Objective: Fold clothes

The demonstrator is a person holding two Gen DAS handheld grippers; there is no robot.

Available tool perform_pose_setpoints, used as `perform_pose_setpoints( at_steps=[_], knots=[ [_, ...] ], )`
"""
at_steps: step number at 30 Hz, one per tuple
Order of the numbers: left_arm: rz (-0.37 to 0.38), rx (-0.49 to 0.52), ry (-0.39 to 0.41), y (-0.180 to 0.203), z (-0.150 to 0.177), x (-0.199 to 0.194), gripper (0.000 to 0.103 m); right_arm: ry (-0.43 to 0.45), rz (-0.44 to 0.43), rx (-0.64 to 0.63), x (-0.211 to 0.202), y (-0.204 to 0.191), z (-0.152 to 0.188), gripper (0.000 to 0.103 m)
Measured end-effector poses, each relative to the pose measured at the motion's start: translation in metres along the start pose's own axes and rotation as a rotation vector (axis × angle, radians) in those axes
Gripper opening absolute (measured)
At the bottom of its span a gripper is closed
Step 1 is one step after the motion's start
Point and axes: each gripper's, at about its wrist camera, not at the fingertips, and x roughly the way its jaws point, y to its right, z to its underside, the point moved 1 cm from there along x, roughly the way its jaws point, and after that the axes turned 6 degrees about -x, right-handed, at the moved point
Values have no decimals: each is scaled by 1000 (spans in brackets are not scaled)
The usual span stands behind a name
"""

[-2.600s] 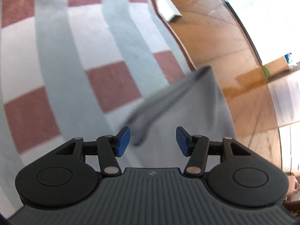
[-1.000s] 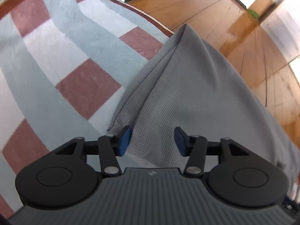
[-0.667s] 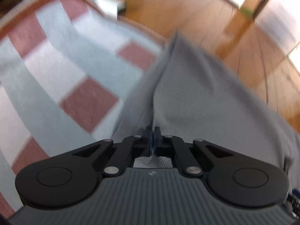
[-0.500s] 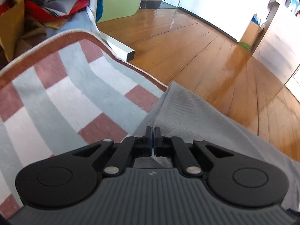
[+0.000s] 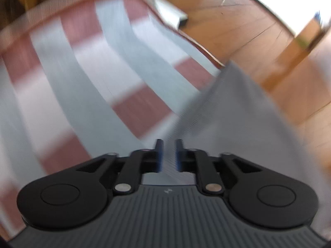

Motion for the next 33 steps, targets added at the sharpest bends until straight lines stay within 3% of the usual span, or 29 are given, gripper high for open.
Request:
perform_pose_setpoints(
  at_steps=[1,3,5,10,14,16,17,18,19,22,33],
  knots=[
    [36,-47,-20,-6,-2,2,51,2,-5,-3,-1,-2,-1,67],
    [29,-65,-31,-8,-2,4,52,7,-16,-8,-3,-6,-3,67],
    [-16,-39,-24,-7,-2,4,57,8,-20,-18,-4,-9,-4,67],
    [-48,2,-65,-2,-1,18,72,-3,-19,-32,-1,-9,-3,67],
    [-4,-43,-84,-5,0,27,75,-4,-23,-5,1,-6,-2,67],
    [4,11,-66,4,0,29,70,-7,-27,21,4,-2,-1,67],
    [7,41,-58,8,0,31,58,-12,-29,26,6,0,-2,67],
    [10,71,-49,13,-1,33,21,-14,-28,21,8,1,-3,67],
    [11,105,-41,18,-1,34,7,-16,-28,16,10,3,-4,67],
    [34,147,19,28,-2,29,7,-4,-26,14,12,10,-7,67],
    [505,580,95,235,80,-68,6,-21,0,5,-10,62,2,67]
  ],
)
